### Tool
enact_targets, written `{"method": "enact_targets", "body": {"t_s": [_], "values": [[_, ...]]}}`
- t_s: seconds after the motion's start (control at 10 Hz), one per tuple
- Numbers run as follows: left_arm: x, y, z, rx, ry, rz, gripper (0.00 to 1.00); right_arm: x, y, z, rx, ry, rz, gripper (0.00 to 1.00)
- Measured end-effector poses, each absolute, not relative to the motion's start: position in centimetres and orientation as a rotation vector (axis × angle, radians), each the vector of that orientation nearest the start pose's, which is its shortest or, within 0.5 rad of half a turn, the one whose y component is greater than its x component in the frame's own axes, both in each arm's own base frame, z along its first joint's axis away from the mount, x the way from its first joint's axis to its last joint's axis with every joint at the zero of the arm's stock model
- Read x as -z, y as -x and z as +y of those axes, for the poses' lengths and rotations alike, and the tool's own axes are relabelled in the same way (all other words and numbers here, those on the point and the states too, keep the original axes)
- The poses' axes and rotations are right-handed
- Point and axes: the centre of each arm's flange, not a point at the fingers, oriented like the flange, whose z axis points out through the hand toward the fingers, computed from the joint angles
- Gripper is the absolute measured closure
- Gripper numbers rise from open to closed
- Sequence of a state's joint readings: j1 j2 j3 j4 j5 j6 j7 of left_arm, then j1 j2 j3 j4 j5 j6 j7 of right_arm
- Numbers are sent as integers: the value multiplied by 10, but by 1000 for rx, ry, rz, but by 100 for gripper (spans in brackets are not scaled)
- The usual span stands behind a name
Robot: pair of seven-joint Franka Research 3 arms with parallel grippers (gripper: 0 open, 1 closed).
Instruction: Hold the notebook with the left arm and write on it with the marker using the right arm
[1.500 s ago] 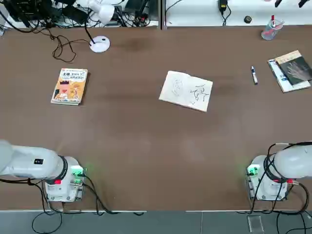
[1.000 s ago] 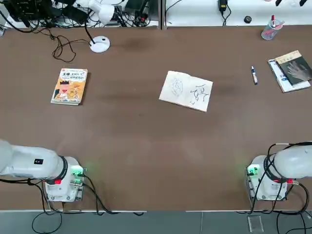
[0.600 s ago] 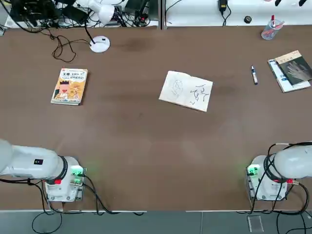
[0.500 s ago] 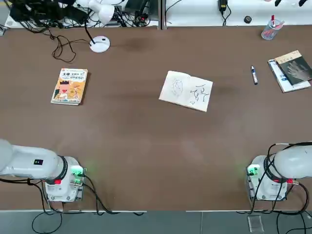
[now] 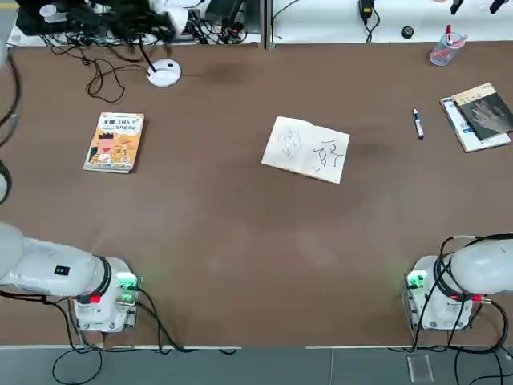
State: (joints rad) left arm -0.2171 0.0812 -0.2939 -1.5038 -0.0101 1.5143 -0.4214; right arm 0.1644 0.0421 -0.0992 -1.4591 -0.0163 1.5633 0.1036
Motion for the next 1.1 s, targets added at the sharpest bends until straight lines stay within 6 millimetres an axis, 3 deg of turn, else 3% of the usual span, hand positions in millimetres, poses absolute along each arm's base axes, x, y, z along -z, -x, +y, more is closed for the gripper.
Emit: {"method": "enact_targets", "body": {"t_s": [0.2, 0.6, 0.8, 1.1], "values": [[-595, -485, -330, -99, 3154, 89, 0, -653, -566, 38, 101, 3155, 56, 0], [-554, -467, -413, -71, 3204, 57, 0, -653, -566, 38, 102, 3154, 57, 0], [-525, -459, -452, -63, 3235, 44, 0, -652, -566, 37, 96, 3155, 59, 0], [-473, -451, -496, -64, 3237, 60, 0, -651, -566, 37, 94, 3155, 59, 0]]}}
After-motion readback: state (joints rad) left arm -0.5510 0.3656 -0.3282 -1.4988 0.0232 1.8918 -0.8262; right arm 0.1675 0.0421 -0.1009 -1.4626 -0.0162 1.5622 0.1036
